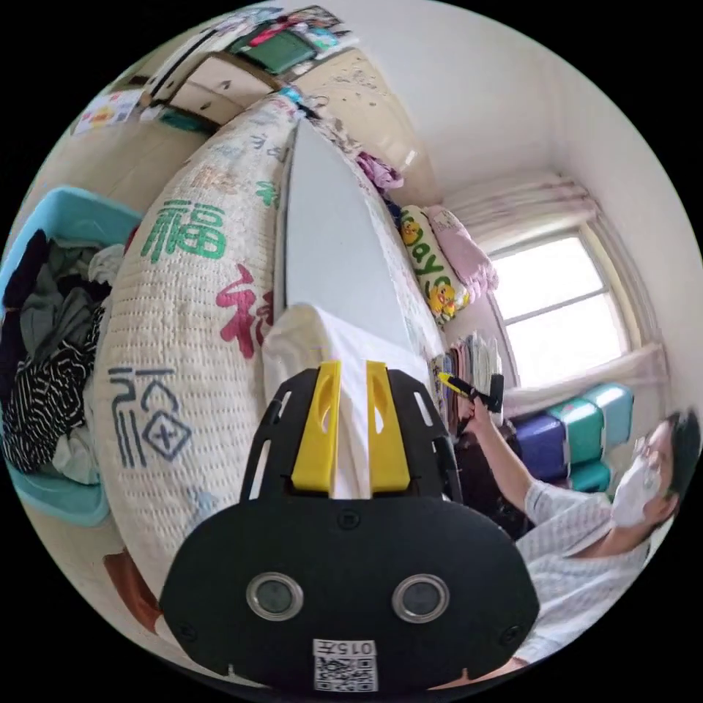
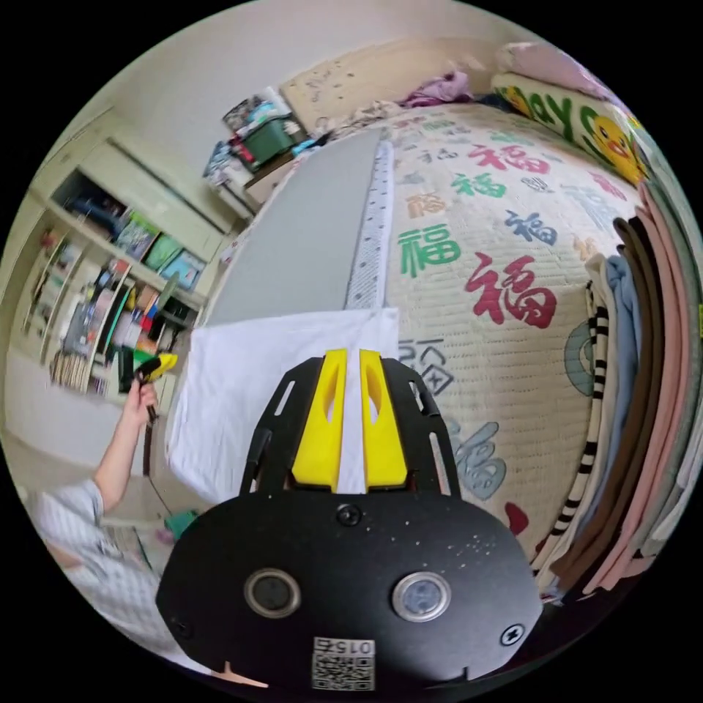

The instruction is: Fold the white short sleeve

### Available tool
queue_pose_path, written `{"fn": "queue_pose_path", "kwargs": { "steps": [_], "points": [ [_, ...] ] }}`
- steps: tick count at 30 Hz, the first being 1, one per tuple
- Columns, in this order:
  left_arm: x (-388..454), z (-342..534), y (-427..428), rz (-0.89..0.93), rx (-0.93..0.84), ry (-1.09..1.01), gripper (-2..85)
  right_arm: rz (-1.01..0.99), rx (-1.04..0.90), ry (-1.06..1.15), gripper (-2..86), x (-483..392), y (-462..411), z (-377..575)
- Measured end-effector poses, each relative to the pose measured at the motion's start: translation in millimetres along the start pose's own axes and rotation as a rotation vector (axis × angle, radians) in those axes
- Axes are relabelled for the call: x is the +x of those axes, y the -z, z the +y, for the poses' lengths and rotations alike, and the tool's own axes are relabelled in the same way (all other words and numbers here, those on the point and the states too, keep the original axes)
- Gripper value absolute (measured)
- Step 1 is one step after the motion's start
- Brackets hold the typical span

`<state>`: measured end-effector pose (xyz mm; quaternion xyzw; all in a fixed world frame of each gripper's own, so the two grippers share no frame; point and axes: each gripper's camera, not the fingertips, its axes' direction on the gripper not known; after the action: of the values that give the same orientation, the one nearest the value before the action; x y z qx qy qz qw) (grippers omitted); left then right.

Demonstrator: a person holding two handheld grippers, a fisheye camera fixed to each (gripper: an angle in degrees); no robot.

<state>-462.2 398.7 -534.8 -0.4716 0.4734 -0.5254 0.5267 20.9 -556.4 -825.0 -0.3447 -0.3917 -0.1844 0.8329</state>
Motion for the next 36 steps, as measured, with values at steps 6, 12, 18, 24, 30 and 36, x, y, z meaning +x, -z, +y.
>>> {"fn": "queue_pose_path", "kwargs": {
  "steps": [6, 12, 18, 24, 30, 36],
  "points": [
    [62, 117, 4, 0.03, -0.115, -0.097, 8.7, -0.157, -0.161, 0.264, 7.1, -110, 35, 116],
    [98, 166, -14, -0.191, -0.191, -0.196, 11.8, -0.034, -0.214, 0.344, 8.3, -173, 37, 160],
    [125, 165, -27, -0.384, -0.267, -0.272, 3.9, 0.244, -0.275, 0.557, 3.0, -233, 51, 163],
    [148, 174, -32, -0.483, -0.313, -0.349, -0.5, 0.338, -0.325, 0.646, -0.1, -258, 80, 173],
    [160, 197, -15, -0.439, -0.319, -0.321, -0.7, 0.302, -0.306, 0.57, 0.3, -238, 133, 201],
    [159, 214, -6, -0.296, -0.265, -0.199, 1.3, 0.148, -0.309, 0.386, 5.5, -203, 166, 231]
  ]
}}
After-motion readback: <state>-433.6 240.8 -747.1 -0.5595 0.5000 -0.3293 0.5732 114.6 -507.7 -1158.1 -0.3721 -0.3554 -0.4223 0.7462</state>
